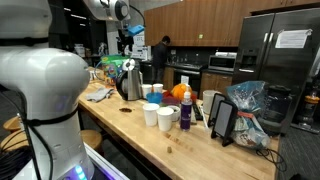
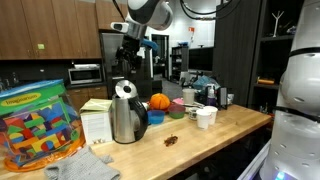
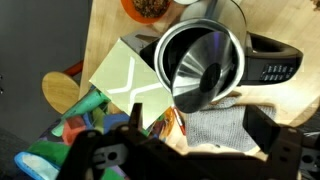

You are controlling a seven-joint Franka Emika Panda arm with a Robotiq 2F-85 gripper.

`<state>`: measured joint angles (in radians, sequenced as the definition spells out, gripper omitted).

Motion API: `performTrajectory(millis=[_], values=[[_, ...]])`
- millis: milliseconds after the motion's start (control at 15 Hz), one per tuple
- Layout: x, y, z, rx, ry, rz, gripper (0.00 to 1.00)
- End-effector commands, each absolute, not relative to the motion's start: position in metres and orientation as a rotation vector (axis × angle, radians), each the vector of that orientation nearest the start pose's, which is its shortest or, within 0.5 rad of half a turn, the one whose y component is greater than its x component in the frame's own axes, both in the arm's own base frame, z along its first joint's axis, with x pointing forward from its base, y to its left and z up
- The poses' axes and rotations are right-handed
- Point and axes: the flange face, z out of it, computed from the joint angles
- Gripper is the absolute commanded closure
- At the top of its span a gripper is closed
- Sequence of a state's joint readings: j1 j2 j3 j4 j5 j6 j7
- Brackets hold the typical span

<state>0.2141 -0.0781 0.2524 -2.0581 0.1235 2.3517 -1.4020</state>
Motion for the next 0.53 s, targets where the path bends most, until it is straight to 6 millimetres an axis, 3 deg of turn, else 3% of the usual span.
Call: performTrajectory(millis=[0, 467], values=[[0.473, 0.26, 0.521, 1.86, 2.397, 0.508, 0.0], [0.424, 0.269, 0.524, 1.79, 2.532, 0.303, 0.0]])
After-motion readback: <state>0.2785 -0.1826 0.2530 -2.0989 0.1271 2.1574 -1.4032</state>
